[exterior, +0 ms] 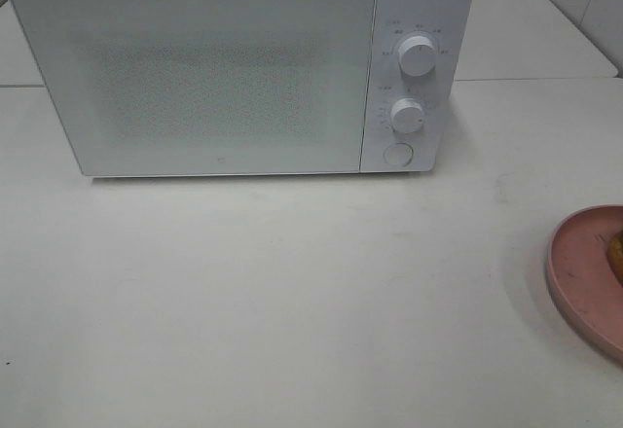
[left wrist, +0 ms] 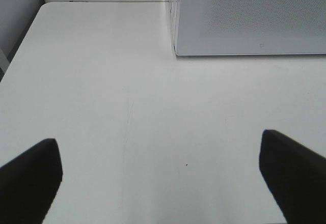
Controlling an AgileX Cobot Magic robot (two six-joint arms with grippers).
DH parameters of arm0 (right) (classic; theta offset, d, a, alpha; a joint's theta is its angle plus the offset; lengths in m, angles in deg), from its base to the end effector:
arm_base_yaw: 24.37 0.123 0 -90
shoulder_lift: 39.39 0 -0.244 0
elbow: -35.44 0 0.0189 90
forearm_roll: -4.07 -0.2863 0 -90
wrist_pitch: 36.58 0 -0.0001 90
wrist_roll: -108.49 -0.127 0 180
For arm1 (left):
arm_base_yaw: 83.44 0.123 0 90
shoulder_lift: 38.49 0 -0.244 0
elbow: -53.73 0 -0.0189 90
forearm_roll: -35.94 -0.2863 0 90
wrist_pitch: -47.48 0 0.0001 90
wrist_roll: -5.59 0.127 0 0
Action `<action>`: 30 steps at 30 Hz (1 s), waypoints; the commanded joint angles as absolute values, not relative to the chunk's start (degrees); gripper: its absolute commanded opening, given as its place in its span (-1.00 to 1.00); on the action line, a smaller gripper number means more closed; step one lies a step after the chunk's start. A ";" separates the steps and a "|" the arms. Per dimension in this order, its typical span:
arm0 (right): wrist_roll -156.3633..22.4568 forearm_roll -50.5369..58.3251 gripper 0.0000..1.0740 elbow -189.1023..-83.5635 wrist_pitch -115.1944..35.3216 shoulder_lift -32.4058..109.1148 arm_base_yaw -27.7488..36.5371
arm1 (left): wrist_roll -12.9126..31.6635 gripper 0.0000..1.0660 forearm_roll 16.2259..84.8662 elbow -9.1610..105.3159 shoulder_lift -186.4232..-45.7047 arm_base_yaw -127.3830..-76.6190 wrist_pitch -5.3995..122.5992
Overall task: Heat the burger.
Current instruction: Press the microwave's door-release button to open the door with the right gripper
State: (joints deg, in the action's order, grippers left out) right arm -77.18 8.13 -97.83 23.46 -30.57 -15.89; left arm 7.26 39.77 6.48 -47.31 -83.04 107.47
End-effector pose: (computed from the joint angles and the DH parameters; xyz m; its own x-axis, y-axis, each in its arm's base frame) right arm 0.0987 0.0068 0.2832 -0.4312 -0.0002 -0.9022 -0.0652 0.9974 0.0309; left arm 0.0998 -0.0067 0.2802 -0.4386 -0.0074 -0.8986 0.0431 0.9986 -0.0292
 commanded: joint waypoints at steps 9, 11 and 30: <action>-76.89 8.02 0.40 -97.83 22.83 -32.12 -16.23 | 7.03 0.88 39.60 6.31 -45.88 -83.38 106.90; -76.89 8.02 0.40 -97.83 22.83 -32.12 -16.23 | 7.03 0.88 39.60 6.31 -45.88 -83.38 106.90; -78.04 7.90 0.40 -100.58 15.78 -18.83 -16.23 | 7.03 0.88 39.60 6.31 -45.88 -83.38 106.90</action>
State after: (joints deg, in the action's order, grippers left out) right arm -77.58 8.08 -100.18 16.93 -19.00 -15.89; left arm 7.26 39.77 6.48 -47.31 -83.04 107.47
